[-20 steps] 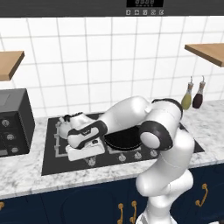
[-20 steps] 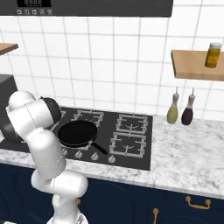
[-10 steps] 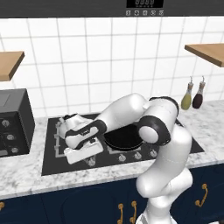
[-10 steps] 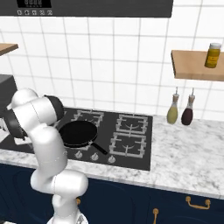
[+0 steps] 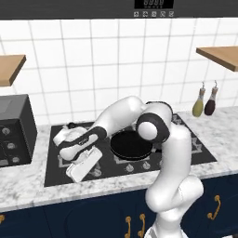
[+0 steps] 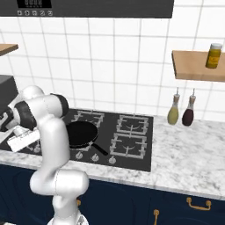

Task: Pick the kettle from the counter and place it on a stove burner. Then turn the burner on.

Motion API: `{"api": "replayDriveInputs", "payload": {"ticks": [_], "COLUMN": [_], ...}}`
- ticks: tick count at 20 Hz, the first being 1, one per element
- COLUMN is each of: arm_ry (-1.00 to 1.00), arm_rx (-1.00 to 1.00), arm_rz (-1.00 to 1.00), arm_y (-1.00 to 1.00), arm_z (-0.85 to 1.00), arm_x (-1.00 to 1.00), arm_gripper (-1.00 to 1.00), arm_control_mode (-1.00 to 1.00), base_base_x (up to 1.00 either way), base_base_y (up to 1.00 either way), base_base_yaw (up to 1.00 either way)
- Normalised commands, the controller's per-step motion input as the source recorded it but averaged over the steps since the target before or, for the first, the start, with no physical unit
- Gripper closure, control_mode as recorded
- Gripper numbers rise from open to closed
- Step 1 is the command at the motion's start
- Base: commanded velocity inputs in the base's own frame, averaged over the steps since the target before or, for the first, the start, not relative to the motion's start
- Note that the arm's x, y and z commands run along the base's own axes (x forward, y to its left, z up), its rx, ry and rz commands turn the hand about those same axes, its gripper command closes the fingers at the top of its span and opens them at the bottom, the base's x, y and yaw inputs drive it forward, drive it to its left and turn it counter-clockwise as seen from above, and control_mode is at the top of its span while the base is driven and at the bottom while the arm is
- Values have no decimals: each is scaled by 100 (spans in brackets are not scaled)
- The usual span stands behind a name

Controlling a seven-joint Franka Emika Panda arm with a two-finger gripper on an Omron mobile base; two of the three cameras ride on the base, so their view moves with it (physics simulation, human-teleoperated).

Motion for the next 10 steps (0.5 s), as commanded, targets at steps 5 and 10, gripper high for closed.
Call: {"api": "replayDriveInputs", "payload": {"ticks": [5, 10], "arm_ry": [-9, -31], "arm_rx": [21, 70], "arm_rz": [45, 8], "arm_y": [-31, -86], "arm_z": [-42, 61], "arm_x": [-27, -51], "arm_gripper": [100, 100], "arm_control_mode": [-100, -100], "base_base_x": [0, 0], "base_base_y": [0, 0], "base_base_yaw": [0, 0]}}
